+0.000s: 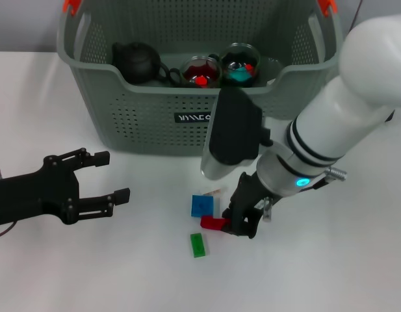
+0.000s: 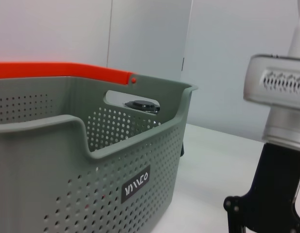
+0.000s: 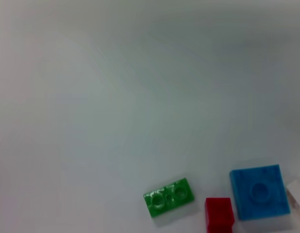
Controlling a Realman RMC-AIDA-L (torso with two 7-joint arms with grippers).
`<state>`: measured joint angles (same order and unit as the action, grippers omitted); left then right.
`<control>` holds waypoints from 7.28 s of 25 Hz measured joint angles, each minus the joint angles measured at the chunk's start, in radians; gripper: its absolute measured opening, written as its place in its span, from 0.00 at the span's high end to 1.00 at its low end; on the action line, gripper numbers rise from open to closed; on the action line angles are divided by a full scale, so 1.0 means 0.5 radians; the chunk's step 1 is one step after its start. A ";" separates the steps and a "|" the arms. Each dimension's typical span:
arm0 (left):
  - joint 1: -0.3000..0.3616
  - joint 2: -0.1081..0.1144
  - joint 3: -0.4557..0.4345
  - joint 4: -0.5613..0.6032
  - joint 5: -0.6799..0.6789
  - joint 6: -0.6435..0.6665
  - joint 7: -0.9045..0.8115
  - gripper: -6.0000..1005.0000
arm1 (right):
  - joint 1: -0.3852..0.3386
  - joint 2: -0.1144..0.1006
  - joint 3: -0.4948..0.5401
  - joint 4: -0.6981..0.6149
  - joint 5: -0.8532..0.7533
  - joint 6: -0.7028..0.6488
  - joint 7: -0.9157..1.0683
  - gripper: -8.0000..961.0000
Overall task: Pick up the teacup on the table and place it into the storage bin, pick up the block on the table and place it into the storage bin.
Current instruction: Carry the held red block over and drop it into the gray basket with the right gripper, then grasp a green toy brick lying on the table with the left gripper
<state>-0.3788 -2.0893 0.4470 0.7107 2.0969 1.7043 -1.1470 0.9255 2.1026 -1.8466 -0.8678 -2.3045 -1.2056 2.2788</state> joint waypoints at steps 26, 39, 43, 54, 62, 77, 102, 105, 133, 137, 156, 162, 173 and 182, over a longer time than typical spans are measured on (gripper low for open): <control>0.032 0.002 -0.050 0.015 0.000 0.029 0.010 0.18 | -0.022 -0.010 1.181 -0.690 0.044 0.074 -0.042 0.68; 0.026 0.008 -0.048 0.011 -0.004 0.031 -0.001 0.18 | 0.048 0.001 1.155 -0.257 0.016 0.543 -0.079 0.57; 0.024 0.009 -0.049 0.014 -0.007 0.036 -0.001 0.18 | -0.105 -0.002 1.144 -0.349 0.353 0.535 -0.275 0.47; 0.015 0.009 -0.074 0.041 -0.019 0.168 0.012 0.18 | -0.762 -0.012 1.306 -0.585 1.354 -0.078 -1.118 0.08; -0.035 0.016 -0.012 0.042 -0.005 0.255 0.009 0.18 | -1.054 -0.020 1.493 -0.593 1.405 -0.590 -1.272 0.04; -0.192 -0.027 0.798 0.366 0.132 0.266 -0.318 0.18 | -0.967 -0.025 1.885 -0.388 0.904 -1.203 -1.052 0.04; -0.522 -0.154 1.629 0.863 0.700 -0.186 -1.243 0.18 | -0.769 -0.148 2.087 -0.242 0.693 -1.134 -1.034 0.04; -0.532 -0.154 1.760 0.995 0.752 -0.184 -1.369 0.18 | -0.767 -0.156 2.088 -0.241 0.688 -1.134 -1.020 0.04; -0.556 -0.175 2.534 1.111 0.994 -0.397 -2.217 0.18 | -0.685 -0.141 2.011 -0.237 0.288 -1.124 -1.063 0.04; -0.569 -0.175 2.538 1.080 0.994 -0.428 -2.247 0.18 | -0.653 -0.130 2.011 -0.237 0.178 -1.100 -1.060 0.04; -0.654 -0.173 2.667 0.978 0.994 -0.521 -2.407 0.18 | -0.625 -0.100 2.012 -0.237 0.069 -1.014 -1.062 0.04; -0.672 -0.174 2.726 0.961 0.995 -0.518 -2.442 0.18 | -0.626 -0.094 2.012 -0.237 0.068 -1.012 -1.063 0.04; -0.688 -0.175 2.755 0.934 1.039 -0.567 -2.495 0.32 | -0.626 -0.084 2.012 -0.237 0.068 -1.013 -1.067 0.04; -0.708 -0.163 2.721 0.952 1.087 -0.517 -2.510 0.31 | -0.633 -0.081 2.012 -0.237 0.069 -1.009 -1.069 0.04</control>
<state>-0.7329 -2.1710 1.8072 1.1864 2.6403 1.4460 -2.4018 0.6092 2.0619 -0.8406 -0.9863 -2.2702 -1.7099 1.7441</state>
